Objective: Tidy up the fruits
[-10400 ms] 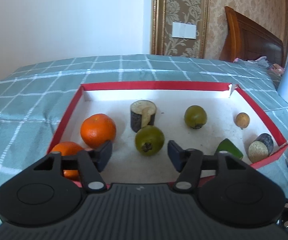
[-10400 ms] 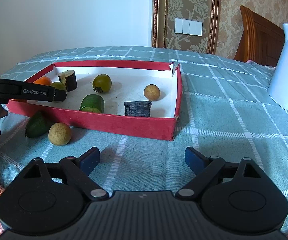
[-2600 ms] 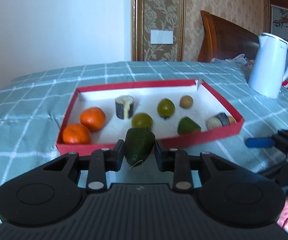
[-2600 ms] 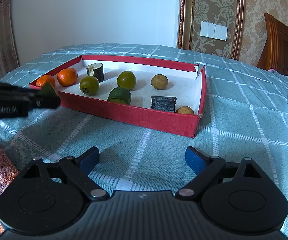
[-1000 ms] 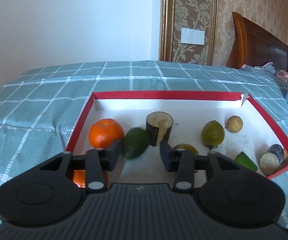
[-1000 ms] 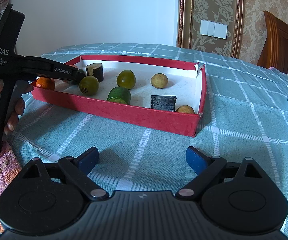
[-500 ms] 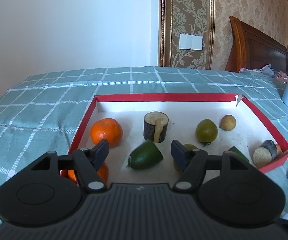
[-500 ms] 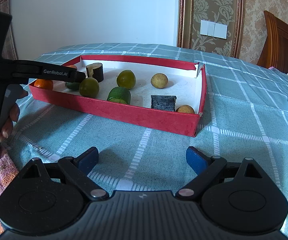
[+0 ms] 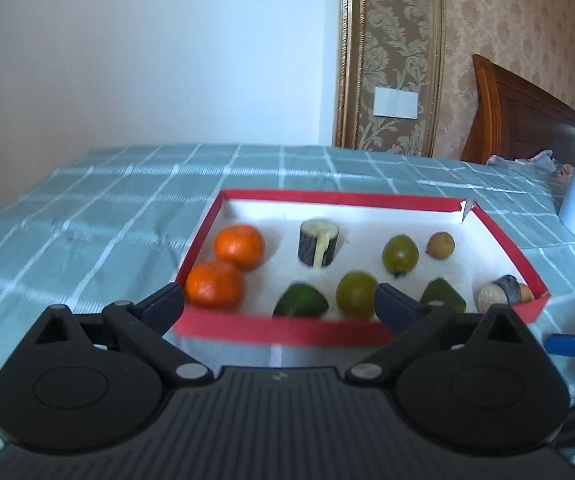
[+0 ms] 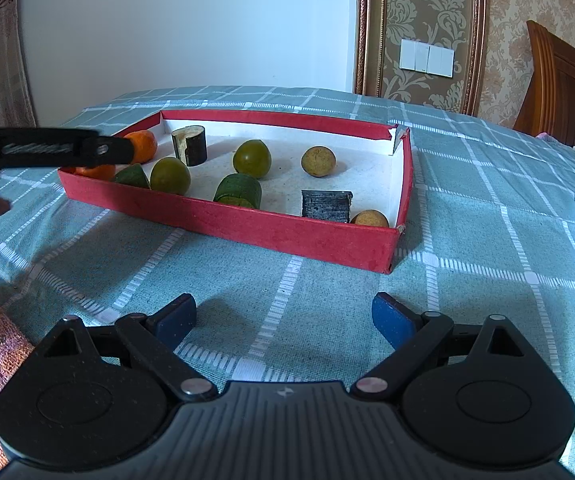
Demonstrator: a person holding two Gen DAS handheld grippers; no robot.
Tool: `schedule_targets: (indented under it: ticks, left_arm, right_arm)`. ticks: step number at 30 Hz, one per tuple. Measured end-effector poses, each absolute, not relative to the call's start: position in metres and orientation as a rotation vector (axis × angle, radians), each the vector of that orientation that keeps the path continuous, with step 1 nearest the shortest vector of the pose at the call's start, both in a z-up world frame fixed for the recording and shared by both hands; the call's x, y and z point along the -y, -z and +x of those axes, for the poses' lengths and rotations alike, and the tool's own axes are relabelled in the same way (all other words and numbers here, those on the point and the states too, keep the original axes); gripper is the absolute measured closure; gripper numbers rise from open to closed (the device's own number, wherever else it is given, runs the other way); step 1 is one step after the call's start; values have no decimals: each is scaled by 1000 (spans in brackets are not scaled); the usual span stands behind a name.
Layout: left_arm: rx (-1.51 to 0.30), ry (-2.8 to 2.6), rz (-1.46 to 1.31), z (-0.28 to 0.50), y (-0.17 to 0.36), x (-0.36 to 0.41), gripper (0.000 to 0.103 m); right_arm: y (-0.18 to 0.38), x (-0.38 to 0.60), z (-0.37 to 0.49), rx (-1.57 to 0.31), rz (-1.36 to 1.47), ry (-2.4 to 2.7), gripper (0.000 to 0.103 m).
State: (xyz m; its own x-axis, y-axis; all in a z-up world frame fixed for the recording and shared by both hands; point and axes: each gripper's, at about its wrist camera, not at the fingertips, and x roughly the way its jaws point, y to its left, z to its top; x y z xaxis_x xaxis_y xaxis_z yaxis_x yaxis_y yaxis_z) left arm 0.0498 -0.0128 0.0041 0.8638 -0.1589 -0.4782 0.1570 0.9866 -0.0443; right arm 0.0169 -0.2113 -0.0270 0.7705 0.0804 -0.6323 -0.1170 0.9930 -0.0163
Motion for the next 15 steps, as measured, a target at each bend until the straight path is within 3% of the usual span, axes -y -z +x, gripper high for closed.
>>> schedule_targets:
  ticks: [15]
  left_arm:
    - [-516,95,-50,-7,-12,-10,0]
  right_arm:
    - [21,208,2,-623,48,-35,7]
